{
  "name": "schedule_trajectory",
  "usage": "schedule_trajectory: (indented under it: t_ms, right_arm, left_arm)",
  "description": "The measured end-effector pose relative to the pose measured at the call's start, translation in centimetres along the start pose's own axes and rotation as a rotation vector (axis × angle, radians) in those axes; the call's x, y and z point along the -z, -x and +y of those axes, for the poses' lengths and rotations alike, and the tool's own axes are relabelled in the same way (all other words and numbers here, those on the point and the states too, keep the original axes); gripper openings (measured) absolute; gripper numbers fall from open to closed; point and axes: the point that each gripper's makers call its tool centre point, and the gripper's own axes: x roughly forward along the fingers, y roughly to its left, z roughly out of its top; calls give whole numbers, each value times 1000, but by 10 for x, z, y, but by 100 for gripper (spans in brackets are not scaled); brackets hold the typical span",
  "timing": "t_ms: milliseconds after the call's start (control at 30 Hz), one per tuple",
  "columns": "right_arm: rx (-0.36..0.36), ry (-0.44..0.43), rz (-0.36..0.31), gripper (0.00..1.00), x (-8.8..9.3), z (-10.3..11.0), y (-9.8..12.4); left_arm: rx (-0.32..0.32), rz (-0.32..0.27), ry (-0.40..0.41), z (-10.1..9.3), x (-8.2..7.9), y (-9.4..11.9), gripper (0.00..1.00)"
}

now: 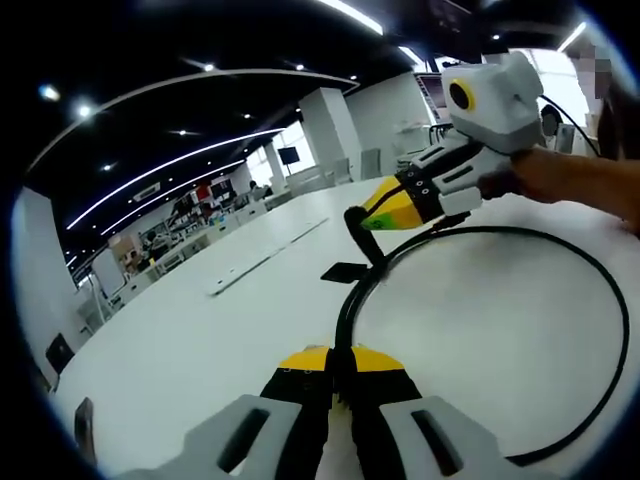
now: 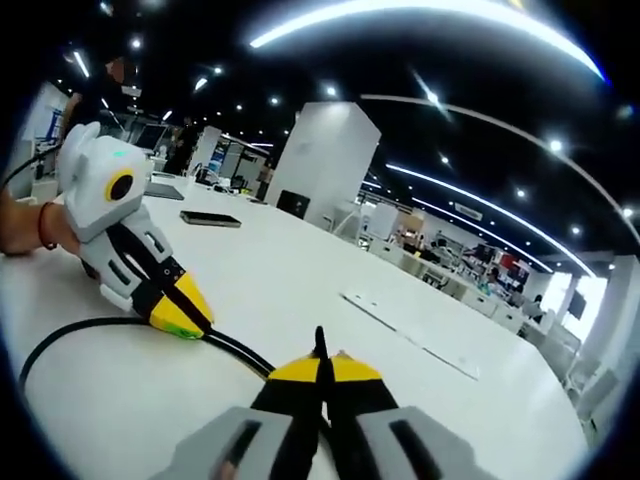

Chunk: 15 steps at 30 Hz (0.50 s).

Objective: Find the charging cable on the desk, coil it up and secure with Velcro.

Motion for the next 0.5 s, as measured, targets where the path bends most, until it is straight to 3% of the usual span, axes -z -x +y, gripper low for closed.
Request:
schedule_trajectory:
  t_ms: [500]
  right_arm:
    - [12,-4,42,3,5,-7,-12]
  left_arm:
    - [0,-11,-8,3,0,-3,7]
